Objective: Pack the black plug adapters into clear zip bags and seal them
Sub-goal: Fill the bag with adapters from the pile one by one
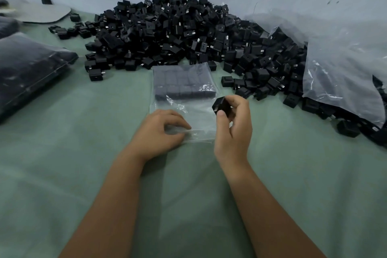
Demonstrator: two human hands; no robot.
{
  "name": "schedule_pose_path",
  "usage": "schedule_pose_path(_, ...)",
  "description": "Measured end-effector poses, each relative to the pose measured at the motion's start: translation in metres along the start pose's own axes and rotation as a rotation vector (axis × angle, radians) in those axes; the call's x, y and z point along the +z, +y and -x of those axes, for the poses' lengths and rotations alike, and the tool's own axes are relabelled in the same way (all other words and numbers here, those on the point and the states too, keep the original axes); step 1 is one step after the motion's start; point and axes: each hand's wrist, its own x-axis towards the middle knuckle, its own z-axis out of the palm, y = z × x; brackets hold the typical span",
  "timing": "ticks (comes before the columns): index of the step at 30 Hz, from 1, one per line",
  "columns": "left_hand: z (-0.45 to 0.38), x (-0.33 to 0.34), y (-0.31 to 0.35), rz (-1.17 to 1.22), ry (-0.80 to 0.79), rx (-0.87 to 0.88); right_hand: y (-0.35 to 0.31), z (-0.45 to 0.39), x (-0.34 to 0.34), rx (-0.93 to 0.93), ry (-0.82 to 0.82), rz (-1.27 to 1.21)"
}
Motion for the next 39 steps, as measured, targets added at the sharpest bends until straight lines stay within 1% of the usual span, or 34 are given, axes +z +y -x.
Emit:
schedule_pose_path(2,-0.001,0.001,0.001,-0.026,-0.015,0.004,-0.003,0.004,-0.003,-0.119,-0.088,0.039)
schedule_pose_path(3,-0.002,0.002,0.002,-0.02,0.015,-0.006,-0.005,0.005,-0.004,-0.196,-0.155,0.058)
schedule_pose_path(5,-0.001,0.004,0.003,0.033,0.149,-0.039,-0.009,0.009,-0.003,-0.341,-0.302,0.114)
schedule_pose_path(7,0.001,0.005,0.004,0.113,0.315,-0.071,-0.012,0.011,0.002,-0.401,-0.418,0.223)
schedule_pose_path(8,0.002,0.004,0.005,0.158,0.371,-0.071,-0.012,0.011,0.005,-0.407,-0.46,0.298)
schedule_pose_path(10,0.004,0.003,0.009,0.232,0.407,-0.033,-0.011,0.01,0.009,-0.399,-0.524,0.464)
schedule_pose_path(13,0.006,0.001,0.017,0.42,0.342,0.008,-0.007,0.008,0.011,-0.3,-0.58,0.593)
schedule_pose_path(15,0.005,-0.003,0.018,0.596,0.357,-0.039,-0.006,0.008,0.009,-0.258,-0.536,0.604)
schedule_pose_path(17,0.003,-0.007,0.012,0.696,0.493,-0.144,-0.006,0.009,0.008,-0.23,-0.476,0.595)
schedule_pose_path(19,0.002,-0.011,0.004,0.649,0.644,-0.293,-0.006,0.008,0.006,-0.174,-0.487,0.6)
schedule_pose_path(20,0.001,-0.011,-0.001,0.604,0.683,-0.375,-0.005,0.007,0.006,-0.148,-0.507,0.611)
schedule_pose_path(22,-0.001,-0.008,-0.007,0.493,0.678,-0.509,-0.002,0.006,0.006,-0.098,-0.552,0.623)
schedule_pose_path(23,-0.001,-0.006,-0.008,0.428,0.651,-0.539,-0.001,0.005,0.006,-0.079,-0.564,0.604)
schedule_pose_path(26,-0.001,-0.002,-0.009,0.235,0.568,-0.531,0.001,0.006,0.007,-0.05,-0.568,0.462)
schedule_pose_path(30,-0.003,-0.001,-0.015,0.141,0.51,-0.552,0.002,0.006,0.006,-0.119,-0.747,0.344)
schedule_pose_path(31,-0.003,-0.001,-0.016,0.124,0.505,-0.56,0.002,0.006,0.007,-0.146,-0.762,0.346)
schedule_pose_path(35,-0.003,0.0,-0.018,0.097,0.51,-0.577,0.002,0.008,0.007,-0.206,-0.706,0.466)
schedule_pose_path(39,-0.004,0.001,-0.016,0.052,0.489,-0.57,0.001,0.004,0.013,-0.2,-0.804,0.585)
